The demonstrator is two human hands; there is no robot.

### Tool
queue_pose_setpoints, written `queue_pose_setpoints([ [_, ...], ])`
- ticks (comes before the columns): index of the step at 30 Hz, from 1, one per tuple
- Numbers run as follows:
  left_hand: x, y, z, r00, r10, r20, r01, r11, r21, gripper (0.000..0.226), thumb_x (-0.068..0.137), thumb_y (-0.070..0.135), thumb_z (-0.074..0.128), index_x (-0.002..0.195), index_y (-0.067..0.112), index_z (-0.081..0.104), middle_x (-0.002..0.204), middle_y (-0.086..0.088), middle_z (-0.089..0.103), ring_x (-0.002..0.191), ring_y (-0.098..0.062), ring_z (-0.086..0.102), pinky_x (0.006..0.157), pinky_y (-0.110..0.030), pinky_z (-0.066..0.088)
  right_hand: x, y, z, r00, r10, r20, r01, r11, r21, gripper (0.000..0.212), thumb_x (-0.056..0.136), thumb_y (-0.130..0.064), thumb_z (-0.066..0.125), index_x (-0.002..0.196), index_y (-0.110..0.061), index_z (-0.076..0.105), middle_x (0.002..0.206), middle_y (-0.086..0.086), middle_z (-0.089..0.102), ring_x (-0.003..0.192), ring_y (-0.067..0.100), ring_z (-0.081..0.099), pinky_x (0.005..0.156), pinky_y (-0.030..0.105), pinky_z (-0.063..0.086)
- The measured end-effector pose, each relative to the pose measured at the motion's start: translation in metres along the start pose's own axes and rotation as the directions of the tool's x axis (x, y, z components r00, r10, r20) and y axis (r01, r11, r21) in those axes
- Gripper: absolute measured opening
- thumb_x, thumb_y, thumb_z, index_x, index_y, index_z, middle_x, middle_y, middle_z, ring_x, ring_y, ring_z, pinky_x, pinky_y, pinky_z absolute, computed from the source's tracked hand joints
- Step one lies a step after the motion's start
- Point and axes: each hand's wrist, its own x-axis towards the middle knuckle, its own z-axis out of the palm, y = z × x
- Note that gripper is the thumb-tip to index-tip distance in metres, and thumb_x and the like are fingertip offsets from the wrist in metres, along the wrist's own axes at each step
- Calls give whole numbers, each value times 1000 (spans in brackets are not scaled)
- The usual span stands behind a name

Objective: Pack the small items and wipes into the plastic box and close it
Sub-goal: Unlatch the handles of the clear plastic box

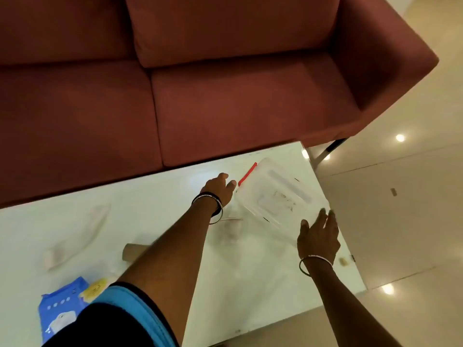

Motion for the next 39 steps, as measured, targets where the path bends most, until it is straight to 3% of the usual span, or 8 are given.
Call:
queue_pose_setpoints([
  [5,20,13,17,998,4,62,6,987,-163,41,99,35,37,132,18,55,136,-11,57,122,-31,51,101,-37,41,14,12,18,975,210,73,-222,931,291,72,99,-27,50,156,-5,11,152,21,40,135,40,43,107,47,37],
  [8,17,15,22,999,9,41,3,958,-286,35,97,34,43,122,18,61,123,-10,62,105,-27,56,89,-34,45,26,16,18,949,309,63,-311,885,345,62,97,-25,55,149,-3,32,131,26,60,121,45,55,100,46,42],
  [12,7,11,22,993,-25,113,73,894,-442,31,97,23,45,122,12,61,128,-13,60,117,-34,57,103,-48,46,31,23,7,918,393,55,-374,810,451,41,90,-18,63,128,-4,60,124,20,66,115,40,60,101,42,42],
  [14,-5,6,20,990,-2,138,75,845,-529,30,98,23,46,121,11,62,120,-12,62,107,-30,62,99,-48,47,29,25,-4,914,404,35,-361,770,527,39,88,-16,66,126,-7,63,119,19,69,109,37,64,99,39,44],
  [18,-45,-14,20,991,40,130,54,760,-648,31,101,25,43,123,14,61,115,-7,64,100,-27,64,94,-44,50,8,34,-25,933,360,7,-276,702,657,43,86,-11,69,128,-12,62,115,11,71,91,25,65,85,28,45],
  [25,-133,-82,27,998,-39,43,58,667,-743,31,99,27,48,124,17,65,115,-11,70,103,-27,68,86,-39,56,-67,40,-28,966,236,104,-230,608,760,45,86,-8,71,130,-19,63,105,0,70,89,13,67,85,31,52],
  [35,-214,-208,38,926,-297,-232,95,780,-618,9,90,33,63,96,31,69,80,2,74,75,-8,70,79,-44,59,-156,24,36,958,-1,286,-215,660,720,46,87,-4,70,128,-23,64,111,4,74,105,21,69,97,48,53],
  [39,-216,-241,45,871,-373,-321,145,818,-557,12,83,48,65,88,36,64,72,7,70,72,-9,69,70,-36,59,-165,5,61,947,-59,317,-187,700,689,46,86,-7,71,128,-23,64,111,4,73,107,22,69,97,51,53],
])
